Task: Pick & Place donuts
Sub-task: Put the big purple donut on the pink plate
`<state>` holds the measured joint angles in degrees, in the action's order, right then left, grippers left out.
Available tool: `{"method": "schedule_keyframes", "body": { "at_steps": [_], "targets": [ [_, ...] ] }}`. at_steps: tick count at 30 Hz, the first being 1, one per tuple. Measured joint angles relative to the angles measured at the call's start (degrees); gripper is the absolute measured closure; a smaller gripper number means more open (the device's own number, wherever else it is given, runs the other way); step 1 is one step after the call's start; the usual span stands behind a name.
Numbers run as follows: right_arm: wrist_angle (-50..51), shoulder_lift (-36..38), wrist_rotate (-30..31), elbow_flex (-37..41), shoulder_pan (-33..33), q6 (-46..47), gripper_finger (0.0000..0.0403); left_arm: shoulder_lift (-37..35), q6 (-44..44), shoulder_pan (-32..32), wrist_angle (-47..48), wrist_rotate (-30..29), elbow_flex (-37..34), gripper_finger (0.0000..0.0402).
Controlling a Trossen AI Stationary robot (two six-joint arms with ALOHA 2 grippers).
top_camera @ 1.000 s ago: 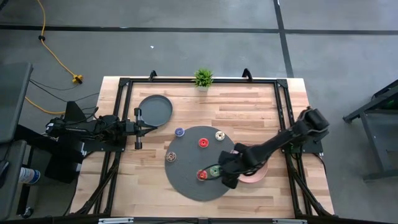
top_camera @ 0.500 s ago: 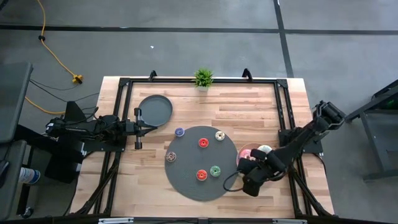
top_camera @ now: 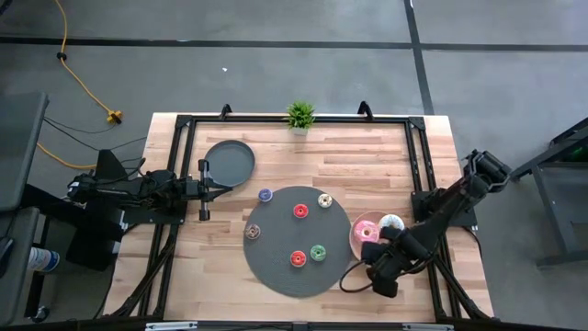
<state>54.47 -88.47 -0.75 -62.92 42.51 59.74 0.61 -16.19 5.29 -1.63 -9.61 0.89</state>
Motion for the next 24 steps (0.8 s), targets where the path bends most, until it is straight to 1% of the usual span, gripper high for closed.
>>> {"method": "schedule_keyframes", "body": {
  "at_steps": [7,17,24],
  "targets": [
    [6.0,0.0,-0.1,0.0,1.9,3.5,0.0316,0.0,0.0,0.0,0.0,0.0,0.0,0.0401],
    [9.3,0.0,4.9,0.0,1.9,6.3,0.0316,0.0,0.0,0.0,0.0,0.0,0.0,0.0401],
    [10.3,0.0,3.7,0.1,1.9,9.8,0.0316,0.0,0.0,0.0,0.0,0.0,0.0,0.0401]
  ]
}}
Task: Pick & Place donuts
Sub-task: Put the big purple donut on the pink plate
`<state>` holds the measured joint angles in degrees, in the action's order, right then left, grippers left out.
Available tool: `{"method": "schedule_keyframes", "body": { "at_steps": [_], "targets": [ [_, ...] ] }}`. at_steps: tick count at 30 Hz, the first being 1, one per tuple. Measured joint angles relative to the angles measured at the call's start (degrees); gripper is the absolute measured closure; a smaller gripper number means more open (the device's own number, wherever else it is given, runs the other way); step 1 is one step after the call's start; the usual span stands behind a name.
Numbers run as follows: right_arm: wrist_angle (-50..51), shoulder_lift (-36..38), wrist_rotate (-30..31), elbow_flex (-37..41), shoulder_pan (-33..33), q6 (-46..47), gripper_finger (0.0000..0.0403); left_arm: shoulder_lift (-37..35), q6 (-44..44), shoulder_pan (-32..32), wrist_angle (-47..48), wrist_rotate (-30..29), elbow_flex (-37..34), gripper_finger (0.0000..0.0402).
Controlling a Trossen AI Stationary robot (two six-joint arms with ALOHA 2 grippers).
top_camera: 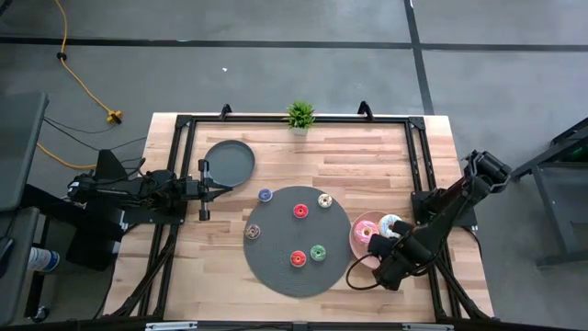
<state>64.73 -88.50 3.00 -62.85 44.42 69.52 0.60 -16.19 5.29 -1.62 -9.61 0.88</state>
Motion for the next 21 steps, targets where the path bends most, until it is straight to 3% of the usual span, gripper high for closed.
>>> {"method": "schedule_keyframes", "body": {
  "at_steps": [21],
  "targets": [
    [-0.4,-6.3,0.1,0.0,-0.7,4.4,0.0316,0.0,0.0,0.0,0.0,0.0,0.0,0.0401]
  ]
}}
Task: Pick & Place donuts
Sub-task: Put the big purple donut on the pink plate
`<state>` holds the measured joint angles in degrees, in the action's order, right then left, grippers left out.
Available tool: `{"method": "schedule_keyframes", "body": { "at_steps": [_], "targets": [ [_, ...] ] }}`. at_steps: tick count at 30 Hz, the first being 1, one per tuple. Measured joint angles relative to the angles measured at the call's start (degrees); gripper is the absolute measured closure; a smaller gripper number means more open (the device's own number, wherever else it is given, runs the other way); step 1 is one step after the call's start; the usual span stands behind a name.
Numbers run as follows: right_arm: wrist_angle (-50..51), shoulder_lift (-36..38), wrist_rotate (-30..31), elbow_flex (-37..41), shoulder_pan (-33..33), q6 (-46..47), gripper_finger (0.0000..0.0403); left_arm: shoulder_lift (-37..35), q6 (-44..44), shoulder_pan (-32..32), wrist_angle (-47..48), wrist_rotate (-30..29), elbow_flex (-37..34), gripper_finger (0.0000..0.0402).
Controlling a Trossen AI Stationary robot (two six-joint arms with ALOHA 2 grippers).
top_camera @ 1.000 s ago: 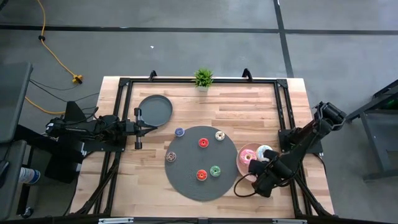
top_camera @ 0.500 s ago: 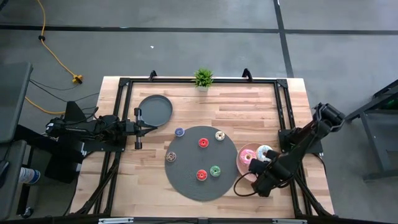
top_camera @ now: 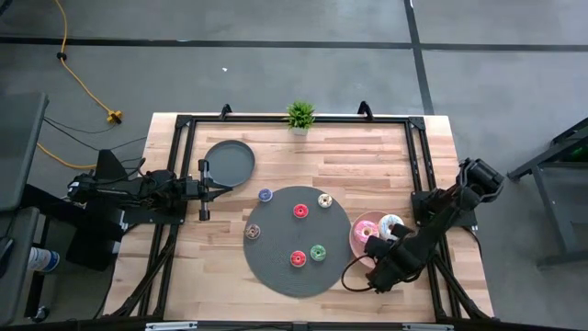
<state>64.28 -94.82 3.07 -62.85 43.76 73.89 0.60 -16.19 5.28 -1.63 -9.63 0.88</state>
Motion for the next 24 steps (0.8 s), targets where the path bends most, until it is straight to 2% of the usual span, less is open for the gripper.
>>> {"method": "schedule_keyframes", "body": {
  "at_steps": [17,24],
  "targets": [
    [-4.5,-5.9,2.9,0.0,-1.8,0.8,0.0315,0.0,0.0,0.0,0.0,0.0,0.0,0.0401],
    [-5.1,-6.1,2.6,0.0,-1.8,0.7,0.028,0.0,0.0,0.0,0.0,0.0,0.0,0.0401]
  ]
}}
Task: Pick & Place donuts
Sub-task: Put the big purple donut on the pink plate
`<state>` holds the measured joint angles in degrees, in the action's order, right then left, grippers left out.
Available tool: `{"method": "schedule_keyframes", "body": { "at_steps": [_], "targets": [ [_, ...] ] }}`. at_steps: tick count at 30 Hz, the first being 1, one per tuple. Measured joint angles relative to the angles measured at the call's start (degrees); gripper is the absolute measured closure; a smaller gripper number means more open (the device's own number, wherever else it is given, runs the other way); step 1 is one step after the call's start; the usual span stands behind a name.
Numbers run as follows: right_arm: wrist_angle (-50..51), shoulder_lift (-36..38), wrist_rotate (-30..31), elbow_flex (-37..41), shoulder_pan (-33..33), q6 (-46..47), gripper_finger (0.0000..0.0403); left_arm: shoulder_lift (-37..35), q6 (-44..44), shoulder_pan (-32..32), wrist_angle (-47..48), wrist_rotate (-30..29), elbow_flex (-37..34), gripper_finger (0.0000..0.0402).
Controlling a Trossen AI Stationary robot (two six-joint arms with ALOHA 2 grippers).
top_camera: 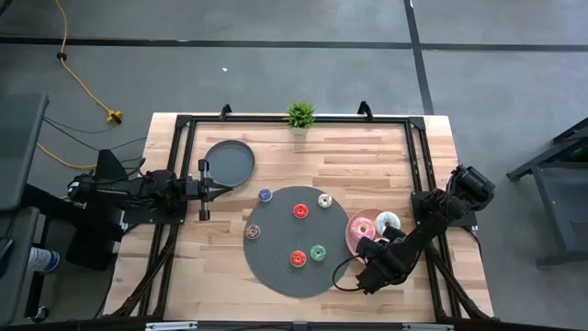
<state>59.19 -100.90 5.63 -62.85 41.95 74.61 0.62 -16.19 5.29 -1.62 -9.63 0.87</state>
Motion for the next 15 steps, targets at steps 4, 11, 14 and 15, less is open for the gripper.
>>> {"method": "schedule_keyframes", "body": {
  "at_steps": [4,11,14,15],
  "targets": [
    [-0.1,0.0,0.0,0.0,-0.1,0.3,0.024,0.0,0.0,0.0,0.0,0.0,0.0,0.0401],
    [-0.3,0.3,-1.5,0.0,-0.4,1.5,0.0175,0.0,0.0,0.0,0.0,0.0,0.0,0.0401],
    [-0.2,1.3,-1.4,0.0,-0.4,1.5,0.0158,0.0,0.0,0.0,0.0,0.0,0.0,0.0401],
    [0.0,1.6,-1.5,0.0,-0.4,1.5,0.0155,0.0,0.0,0.0,0.0,0.0,0.0,0.0401]
  ]
}}
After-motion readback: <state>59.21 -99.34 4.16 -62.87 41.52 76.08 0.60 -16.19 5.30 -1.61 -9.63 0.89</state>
